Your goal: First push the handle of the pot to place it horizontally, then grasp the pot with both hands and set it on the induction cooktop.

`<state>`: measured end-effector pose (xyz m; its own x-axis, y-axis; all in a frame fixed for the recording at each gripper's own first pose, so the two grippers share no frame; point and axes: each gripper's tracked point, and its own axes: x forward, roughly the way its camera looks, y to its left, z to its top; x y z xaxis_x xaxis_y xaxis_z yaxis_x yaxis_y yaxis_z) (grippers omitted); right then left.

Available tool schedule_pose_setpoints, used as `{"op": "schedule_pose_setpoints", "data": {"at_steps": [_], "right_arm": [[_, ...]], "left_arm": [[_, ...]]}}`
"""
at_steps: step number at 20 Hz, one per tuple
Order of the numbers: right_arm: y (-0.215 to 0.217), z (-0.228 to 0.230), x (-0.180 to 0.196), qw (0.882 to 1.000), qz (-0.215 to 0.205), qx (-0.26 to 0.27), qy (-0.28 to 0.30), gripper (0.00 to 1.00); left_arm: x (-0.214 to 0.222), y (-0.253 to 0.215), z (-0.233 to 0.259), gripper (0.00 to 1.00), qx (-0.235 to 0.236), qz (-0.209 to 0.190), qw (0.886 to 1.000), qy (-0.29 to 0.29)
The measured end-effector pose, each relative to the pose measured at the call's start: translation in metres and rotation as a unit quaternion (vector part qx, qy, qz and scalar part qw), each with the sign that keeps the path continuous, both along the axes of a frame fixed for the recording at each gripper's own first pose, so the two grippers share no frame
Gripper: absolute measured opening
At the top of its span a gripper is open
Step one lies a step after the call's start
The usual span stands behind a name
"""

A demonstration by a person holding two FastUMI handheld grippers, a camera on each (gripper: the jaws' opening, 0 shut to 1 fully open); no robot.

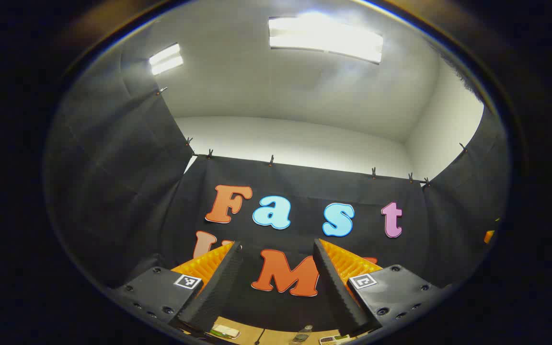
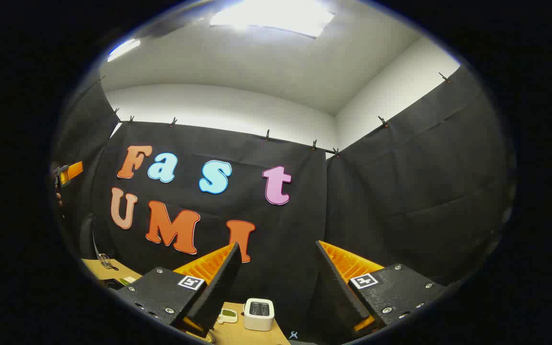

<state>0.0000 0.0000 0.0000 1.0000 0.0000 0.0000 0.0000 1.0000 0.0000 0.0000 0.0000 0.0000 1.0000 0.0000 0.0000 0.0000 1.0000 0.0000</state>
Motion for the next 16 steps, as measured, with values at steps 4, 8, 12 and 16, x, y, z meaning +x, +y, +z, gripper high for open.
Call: {"op": "schedule_pose_setpoints", "data": {"at_steps": [4, 8, 12, 16], "right_arm": [[-0.006, -0.001, -0.001, 1.000, 0.006, 0.001, -0.001, 0.95], [-0.010, -0.004, -0.002, 1.000, 0.019, 0.014, 0.002, 0.95], [-0.015, -0.006, -0.003, 1.000, 0.025, 0.004, 0.000, 0.95], [-0.016, -0.012, -0.008, 0.999, 0.038, 0.010, 0.006, 0.94]], "left_arm": [[-0.011, -0.002, -0.002, 0.96, 0.003, 0.004, 1.000, 0.017], [-0.024, -0.016, -0.007, 0.96, 0.013, -0.010, 0.999, 0.035], [-0.035, -0.028, -0.018, 0.96, 0.017, -0.021, 0.997, 0.066], [-0.051, -0.035, -0.025, 0.96, 0.032, -0.025, 0.995, 0.087]]}}
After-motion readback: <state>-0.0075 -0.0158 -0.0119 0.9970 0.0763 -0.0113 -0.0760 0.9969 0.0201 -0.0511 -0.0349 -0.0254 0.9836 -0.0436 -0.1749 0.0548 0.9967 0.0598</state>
